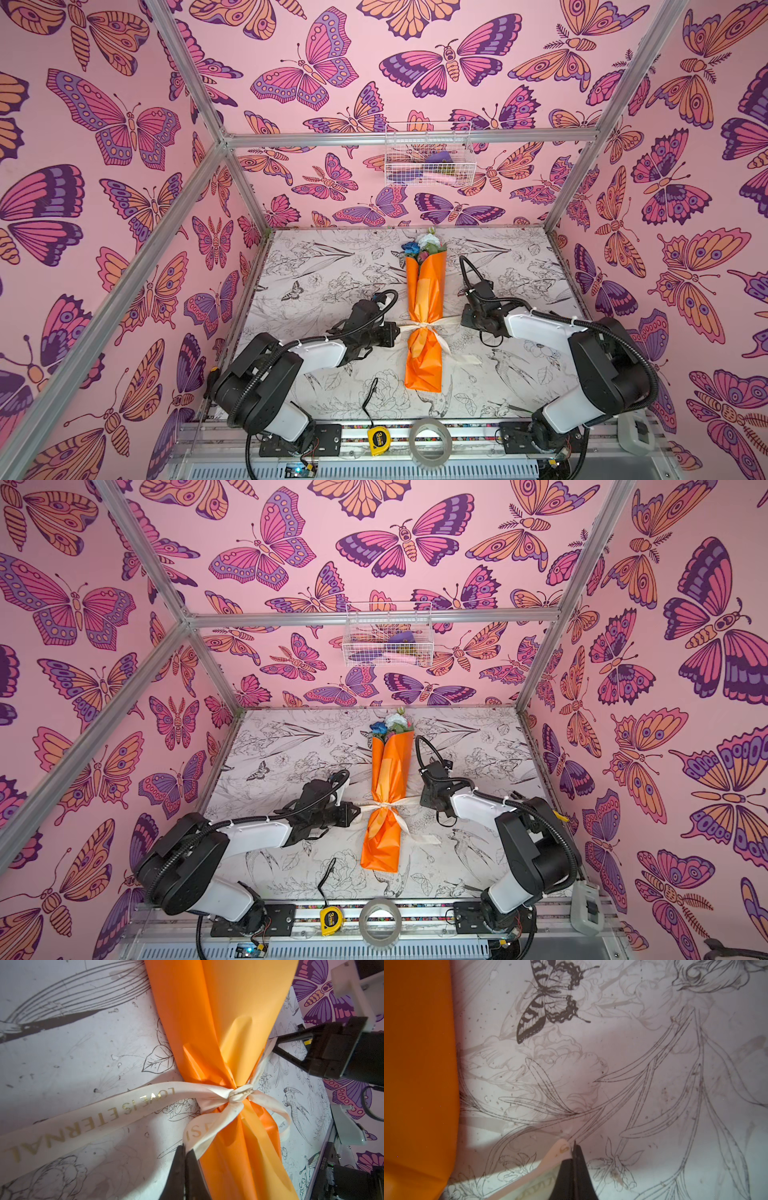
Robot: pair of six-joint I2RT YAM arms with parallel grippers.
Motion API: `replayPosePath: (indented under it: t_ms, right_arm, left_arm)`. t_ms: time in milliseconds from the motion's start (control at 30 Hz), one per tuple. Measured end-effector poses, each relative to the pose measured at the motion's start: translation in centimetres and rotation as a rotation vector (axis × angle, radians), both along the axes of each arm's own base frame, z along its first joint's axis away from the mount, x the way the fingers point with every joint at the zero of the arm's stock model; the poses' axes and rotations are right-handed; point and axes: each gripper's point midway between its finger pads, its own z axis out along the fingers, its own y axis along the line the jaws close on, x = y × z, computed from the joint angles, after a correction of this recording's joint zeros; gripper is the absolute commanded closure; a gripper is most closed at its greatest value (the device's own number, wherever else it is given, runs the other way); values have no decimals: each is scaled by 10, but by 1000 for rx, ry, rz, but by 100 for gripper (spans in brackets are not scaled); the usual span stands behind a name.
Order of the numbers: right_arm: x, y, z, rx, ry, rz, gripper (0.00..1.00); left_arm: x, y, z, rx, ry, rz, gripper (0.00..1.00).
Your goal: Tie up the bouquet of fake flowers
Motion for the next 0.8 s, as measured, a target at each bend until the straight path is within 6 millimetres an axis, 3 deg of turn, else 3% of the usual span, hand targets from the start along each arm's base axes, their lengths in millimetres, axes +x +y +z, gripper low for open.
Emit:
replayPosePath:
  t_ms: [233,800]
  right_arm:
    - [13,-4,-2,-6,19,14,100]
    - [17,-11,-2,60,49,28,100]
  left_arm:
    - [5,-6,2,-11,-2,-9,100]
    - [6,-4,-3,-31,30,39,100]
